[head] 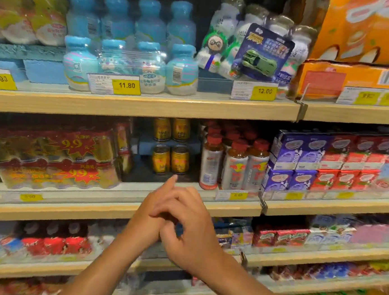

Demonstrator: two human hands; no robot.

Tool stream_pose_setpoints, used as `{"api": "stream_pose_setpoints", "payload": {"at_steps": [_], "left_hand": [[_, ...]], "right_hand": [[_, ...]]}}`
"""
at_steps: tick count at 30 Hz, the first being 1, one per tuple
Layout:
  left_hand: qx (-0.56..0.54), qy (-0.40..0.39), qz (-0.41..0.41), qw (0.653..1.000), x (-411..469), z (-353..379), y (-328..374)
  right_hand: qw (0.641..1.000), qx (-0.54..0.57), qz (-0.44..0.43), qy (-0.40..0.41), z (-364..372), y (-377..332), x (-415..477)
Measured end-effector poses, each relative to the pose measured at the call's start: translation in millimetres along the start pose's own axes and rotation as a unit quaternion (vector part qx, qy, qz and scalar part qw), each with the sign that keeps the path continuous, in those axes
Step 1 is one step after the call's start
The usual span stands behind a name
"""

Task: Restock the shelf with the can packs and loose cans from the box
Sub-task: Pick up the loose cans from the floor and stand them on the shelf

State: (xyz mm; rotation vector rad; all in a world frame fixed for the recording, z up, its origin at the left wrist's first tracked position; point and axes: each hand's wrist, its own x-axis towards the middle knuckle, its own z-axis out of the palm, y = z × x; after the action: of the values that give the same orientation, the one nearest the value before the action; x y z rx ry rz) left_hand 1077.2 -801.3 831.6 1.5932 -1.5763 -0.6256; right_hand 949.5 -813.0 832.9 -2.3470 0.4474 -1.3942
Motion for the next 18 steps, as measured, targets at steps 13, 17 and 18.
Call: {"api": "stream_pose_setpoints", "payload": {"at_steps": [13,17,18], "left_hand": [[0.094,-0.369,-0.087,0.921,-36,327,-107],[0.163,-0.419,-0.068,0.891,-51,406,-148],[0.176,-0.436,-0.061,0.880,-56,430,-162]], "right_hand": [[0.877,-0.121,0.448,-0.125,-122,114,-343],[0.785,-0.173,0.586,-0.101,-147,145,-457],[0.759,-0.185,0.616,-0.104,-149,152,-490]]}}
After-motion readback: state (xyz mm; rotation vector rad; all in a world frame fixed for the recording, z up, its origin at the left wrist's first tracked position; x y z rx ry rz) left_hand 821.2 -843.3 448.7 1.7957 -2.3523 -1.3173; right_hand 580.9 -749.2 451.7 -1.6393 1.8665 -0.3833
